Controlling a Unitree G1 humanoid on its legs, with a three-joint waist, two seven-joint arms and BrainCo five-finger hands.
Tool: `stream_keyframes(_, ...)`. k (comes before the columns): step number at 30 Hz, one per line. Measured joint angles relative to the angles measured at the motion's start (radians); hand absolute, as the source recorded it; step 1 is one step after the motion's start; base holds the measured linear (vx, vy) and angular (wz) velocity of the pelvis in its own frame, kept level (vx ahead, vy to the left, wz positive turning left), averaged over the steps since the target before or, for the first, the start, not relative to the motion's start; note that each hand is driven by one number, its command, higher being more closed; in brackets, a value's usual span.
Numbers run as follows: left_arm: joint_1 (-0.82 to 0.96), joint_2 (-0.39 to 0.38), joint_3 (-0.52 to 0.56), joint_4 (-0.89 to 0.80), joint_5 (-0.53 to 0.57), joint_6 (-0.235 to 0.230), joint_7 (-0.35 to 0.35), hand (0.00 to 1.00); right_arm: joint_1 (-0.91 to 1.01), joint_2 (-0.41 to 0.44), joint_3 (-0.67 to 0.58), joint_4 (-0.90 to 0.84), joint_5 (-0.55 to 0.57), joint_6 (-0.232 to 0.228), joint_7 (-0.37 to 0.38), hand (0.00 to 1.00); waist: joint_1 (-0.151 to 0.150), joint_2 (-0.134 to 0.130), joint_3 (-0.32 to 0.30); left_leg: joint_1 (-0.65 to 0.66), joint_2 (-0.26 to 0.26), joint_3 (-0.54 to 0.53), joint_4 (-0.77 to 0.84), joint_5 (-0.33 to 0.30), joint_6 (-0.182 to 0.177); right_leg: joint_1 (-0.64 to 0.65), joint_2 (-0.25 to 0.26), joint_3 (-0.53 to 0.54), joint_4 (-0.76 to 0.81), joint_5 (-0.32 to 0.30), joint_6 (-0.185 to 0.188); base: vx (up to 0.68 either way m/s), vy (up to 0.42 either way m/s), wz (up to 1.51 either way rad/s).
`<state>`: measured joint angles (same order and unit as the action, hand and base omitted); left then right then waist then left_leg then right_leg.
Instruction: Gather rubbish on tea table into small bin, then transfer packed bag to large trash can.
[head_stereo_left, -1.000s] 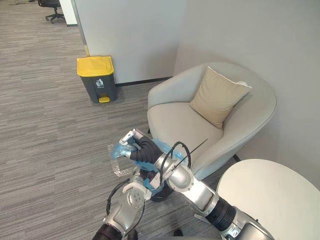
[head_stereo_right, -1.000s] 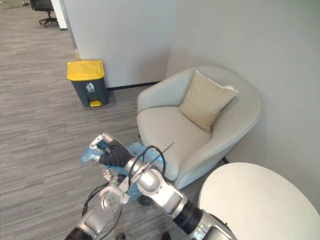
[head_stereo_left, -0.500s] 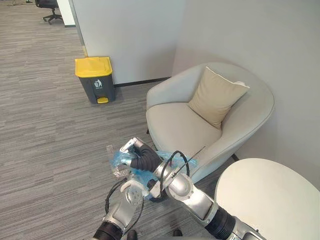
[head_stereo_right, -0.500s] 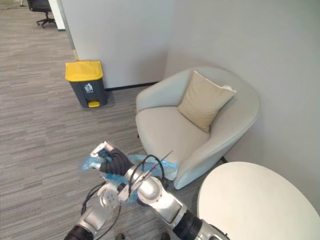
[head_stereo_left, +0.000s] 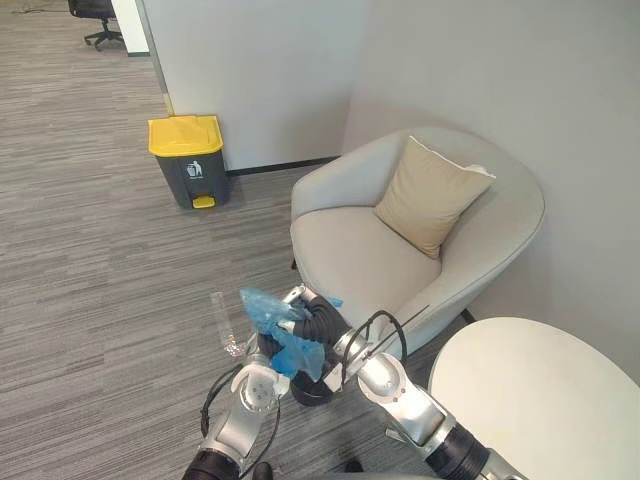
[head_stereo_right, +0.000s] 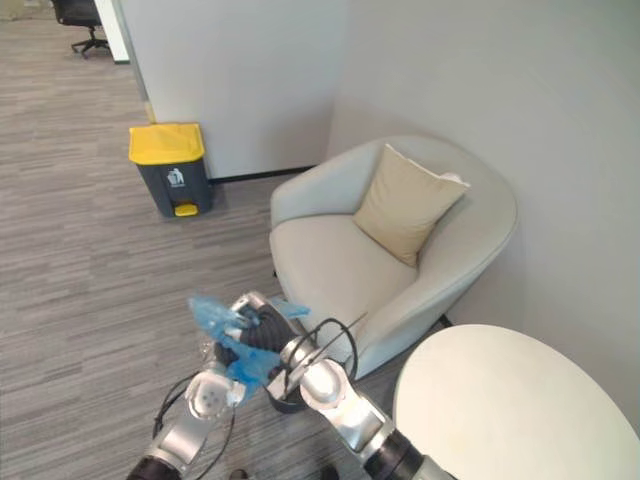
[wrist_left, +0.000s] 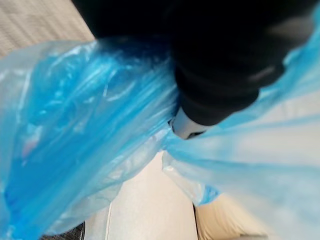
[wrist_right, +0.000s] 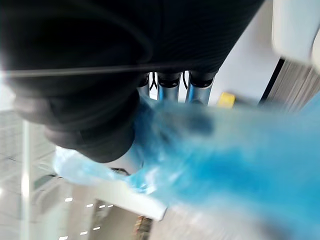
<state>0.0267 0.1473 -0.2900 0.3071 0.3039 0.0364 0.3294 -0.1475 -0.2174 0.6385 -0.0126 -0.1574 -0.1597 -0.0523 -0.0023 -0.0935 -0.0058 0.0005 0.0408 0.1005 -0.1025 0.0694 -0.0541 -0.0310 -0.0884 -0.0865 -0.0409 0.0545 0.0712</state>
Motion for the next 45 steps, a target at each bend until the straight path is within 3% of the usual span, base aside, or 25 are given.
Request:
stream_keyframes(8,0.035,-0.002,0.037,0.0,-0.058,-0.002,-0.003,1.0,0.0,-0.154,-0.053,0.104,-0.239,0.003,-0.05,0.0,0.003,0.018,0.012,0.003,-0.001,-0.003,0.0,0.0,0.002,0.01,0.0,-0.003,0.0,0.0,0.0,0.0,0.0,0.0)
stream_keyframes(13,0.048,-0.003,0.038,0.0,-0.072,-0.003,-0.005,1.0,0.023,-0.156,-0.114,0.106,-0.292,0.003,-0.081,0.0,0.003,0.035,0.024,0.008,0.001,-0.005,0.0,-0.001,0.001,0.016,0.001,-0.007,0.0,-0.002,0.0,0.0,0.0,0.01)
stream_keyframes(15,0.069,-0.004,0.05,0.0,-0.073,-0.006,-0.006,1.0,0.072,-0.113,-0.195,0.11,-0.312,0.005,-0.096,0.0,0.003,0.037,0.025,0.007,-0.005,-0.012,0.0,-0.001,0.001,0.017,0.001,-0.013,-0.001,-0.006,0.001,-0.01,0.007,0.07)
stream_keyframes(20,0.097,-0.006,0.104,0.053,-0.097,-0.01,-0.009,1.0,0.161,-0.01,-0.309,0.193,-0.282,0.016,-0.116,0.0,0.002,0.041,0.027,0.007,-0.006,-0.02,0.0,-0.002,0.0,0.021,0.001,-0.021,-0.011,-0.009,0.0,0.0,-0.003,0.05)
stream_keyframes(24,0.113,-0.018,0.155,0.159,-0.146,-0.011,-0.027,1.0,0.213,0.064,-0.396,0.324,-0.187,0.038,-0.105,0.0,0.0,0.051,0.034,0.007,-0.008,-0.024,0.0,-0.003,0.0,0.026,0.0,-0.025,-0.018,-0.009,0.0,0.0,-0.001,0.02)
stream_keyframes(36,0.157,-0.067,0.316,0.458,-0.26,-0.005,-0.088,1.0,0.226,0.129,-0.584,0.793,-0.026,0.103,-0.064,0.0,0.011,0.079,0.048,0.058,-0.004,0.033,0.0,-0.024,-0.002,0.048,0.005,0.025,-0.017,-0.009,0.001,0.0,0.003,-0.12)
stream_keyframes(45,0.124,-0.112,0.413,0.562,-0.267,-0.002,-0.102,1.0,0.224,0.144,-0.639,0.935,0.011,0.134,-0.09,0.0,0.016,0.08,0.065,0.071,0.002,0.13,0.033,-0.06,-0.002,-0.001,0.008,0.112,0.041,-0.013,0.007,-0.03,0.016,-0.32)
